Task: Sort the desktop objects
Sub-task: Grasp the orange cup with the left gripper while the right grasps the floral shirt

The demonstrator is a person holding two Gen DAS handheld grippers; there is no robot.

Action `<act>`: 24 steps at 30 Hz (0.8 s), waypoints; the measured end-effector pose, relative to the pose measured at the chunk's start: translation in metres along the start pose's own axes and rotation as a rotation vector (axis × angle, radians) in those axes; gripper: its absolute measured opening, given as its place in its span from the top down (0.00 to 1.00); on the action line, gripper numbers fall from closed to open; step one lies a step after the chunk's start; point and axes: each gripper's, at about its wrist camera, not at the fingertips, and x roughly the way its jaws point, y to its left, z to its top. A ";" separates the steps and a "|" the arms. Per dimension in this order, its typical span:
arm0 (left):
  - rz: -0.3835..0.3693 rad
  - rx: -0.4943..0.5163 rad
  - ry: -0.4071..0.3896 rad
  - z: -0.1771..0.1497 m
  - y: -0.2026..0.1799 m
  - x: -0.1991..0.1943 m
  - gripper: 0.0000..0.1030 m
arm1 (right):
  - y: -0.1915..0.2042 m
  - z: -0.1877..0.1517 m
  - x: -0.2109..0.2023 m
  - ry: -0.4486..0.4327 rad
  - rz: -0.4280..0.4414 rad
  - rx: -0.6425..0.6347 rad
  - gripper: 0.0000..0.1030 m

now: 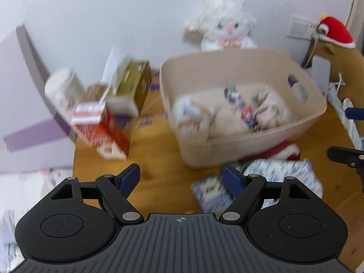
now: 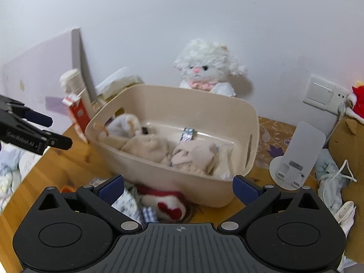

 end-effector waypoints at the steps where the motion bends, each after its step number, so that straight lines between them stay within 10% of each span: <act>1: 0.005 -0.003 0.010 -0.006 0.003 0.002 0.22 | 0.004 -0.003 0.000 0.002 0.003 -0.012 0.00; 24: -0.031 0.041 0.162 -0.079 0.029 0.056 0.22 | 0.058 -0.043 0.033 0.129 0.048 -0.107 0.00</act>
